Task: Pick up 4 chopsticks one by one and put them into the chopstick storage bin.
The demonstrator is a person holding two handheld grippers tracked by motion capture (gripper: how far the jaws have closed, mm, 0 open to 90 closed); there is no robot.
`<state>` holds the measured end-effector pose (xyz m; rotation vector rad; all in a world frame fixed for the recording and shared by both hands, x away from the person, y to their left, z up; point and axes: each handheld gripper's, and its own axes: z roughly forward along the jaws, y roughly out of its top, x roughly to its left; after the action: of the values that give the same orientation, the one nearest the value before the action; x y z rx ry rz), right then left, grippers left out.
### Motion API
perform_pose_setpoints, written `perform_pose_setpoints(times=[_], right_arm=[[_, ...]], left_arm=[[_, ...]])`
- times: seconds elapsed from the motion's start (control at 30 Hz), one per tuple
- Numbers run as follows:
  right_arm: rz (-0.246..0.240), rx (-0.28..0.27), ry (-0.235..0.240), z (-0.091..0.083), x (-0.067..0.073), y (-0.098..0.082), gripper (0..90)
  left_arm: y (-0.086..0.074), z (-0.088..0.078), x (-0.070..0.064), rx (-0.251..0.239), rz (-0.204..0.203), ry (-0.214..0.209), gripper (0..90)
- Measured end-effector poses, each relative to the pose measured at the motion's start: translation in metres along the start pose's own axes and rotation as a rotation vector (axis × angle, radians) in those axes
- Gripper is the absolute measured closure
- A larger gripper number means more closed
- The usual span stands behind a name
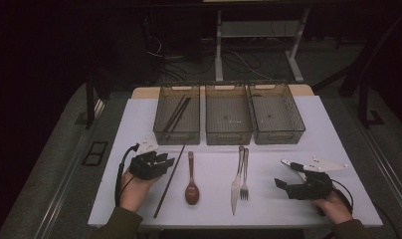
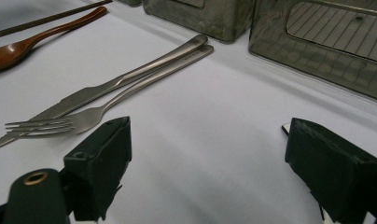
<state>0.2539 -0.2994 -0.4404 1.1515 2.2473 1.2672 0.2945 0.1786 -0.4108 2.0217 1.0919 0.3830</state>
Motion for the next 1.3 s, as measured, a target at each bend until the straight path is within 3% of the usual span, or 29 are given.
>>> perform_pose_setpoints(times=[0.33, 0.57, 1.3], right_arm=[[-0.002, 0.0, -0.001, 0.0, 0.0, 0.0, 14.2], [-0.005, 0.0, 0.001, 0.0, 0.001, 0.0, 14.2], [-0.008, 0.002, -0.001, 0.0, 0.001, 0.0, 14.2]], left_arm=[[-0.019, 0.003, -0.009, 0.05, -0.011, -0.02, 73.3], [-0.026, 0.014, -0.006, 0.111, -0.017, -0.021, 74.5], [-0.024, 0.019, -0.01, 0.169, -0.01, -0.003, 81.3]])
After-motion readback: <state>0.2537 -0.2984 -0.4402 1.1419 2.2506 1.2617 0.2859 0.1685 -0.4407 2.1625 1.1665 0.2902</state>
